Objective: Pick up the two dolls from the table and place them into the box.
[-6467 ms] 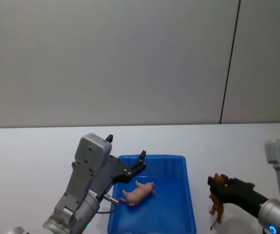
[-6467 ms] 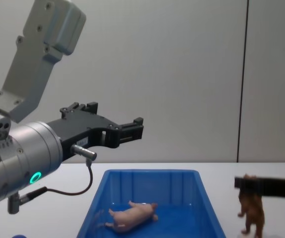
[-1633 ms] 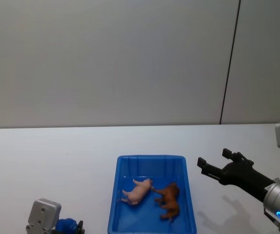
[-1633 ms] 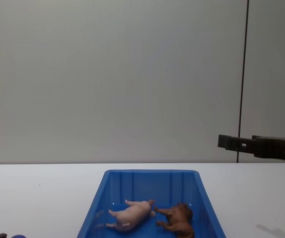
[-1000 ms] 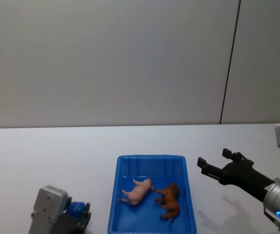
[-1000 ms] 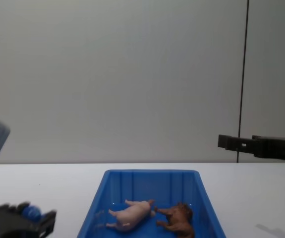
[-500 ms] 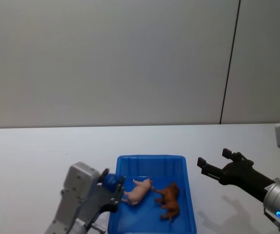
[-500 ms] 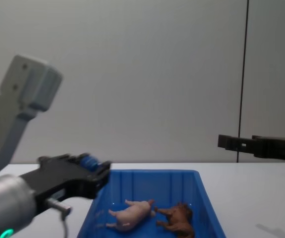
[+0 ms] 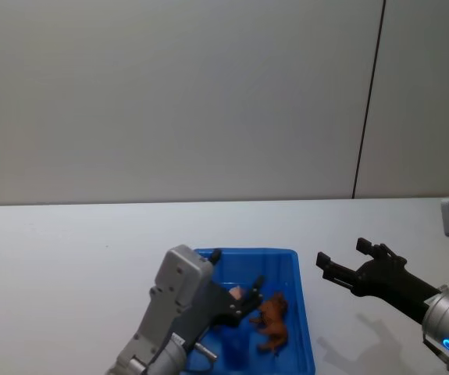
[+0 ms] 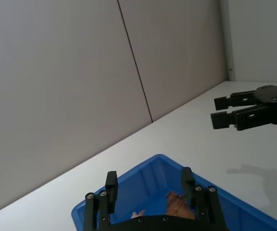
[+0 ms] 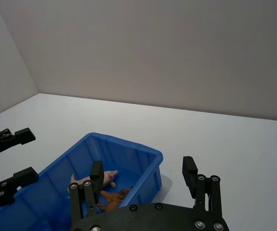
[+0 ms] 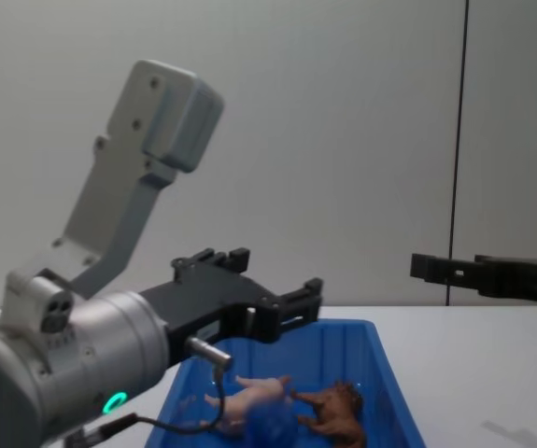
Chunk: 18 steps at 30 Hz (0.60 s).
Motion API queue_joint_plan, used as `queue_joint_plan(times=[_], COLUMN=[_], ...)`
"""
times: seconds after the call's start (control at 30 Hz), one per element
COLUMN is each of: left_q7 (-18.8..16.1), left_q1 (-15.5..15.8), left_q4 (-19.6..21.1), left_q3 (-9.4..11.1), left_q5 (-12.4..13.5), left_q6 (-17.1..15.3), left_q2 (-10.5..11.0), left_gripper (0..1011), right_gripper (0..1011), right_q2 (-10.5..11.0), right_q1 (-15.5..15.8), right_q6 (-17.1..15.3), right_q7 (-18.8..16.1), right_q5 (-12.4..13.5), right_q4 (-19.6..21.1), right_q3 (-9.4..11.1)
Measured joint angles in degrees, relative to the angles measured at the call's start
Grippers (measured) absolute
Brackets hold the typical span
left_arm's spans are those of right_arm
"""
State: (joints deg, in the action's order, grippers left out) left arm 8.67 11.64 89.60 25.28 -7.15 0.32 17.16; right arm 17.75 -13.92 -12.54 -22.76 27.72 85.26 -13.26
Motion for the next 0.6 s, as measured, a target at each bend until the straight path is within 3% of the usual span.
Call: queue_joint_plan(times=[0.27, 0.6], left_q7=[1.8, 2.7], left_q1=[0.9, 1.0], left_q4=[-0.5, -0.3], left_q3=[0.4, 0.5], left_q5=[0.8, 1.2], left_q6=[0.6, 1.2], left_q2=[-1.0, -1.3], left_gripper=[1000, 1002], right_gripper=[1001, 1001], right_q2=[0.0, 0.0], right_q1=[0.0, 0.0], right_q6=[0.0, 0.0], right_q7=[0.0, 0.0], right_q5=[0.0, 0.0], right_q4=[0.0, 0.0], right_q3=[0.0, 0.0])
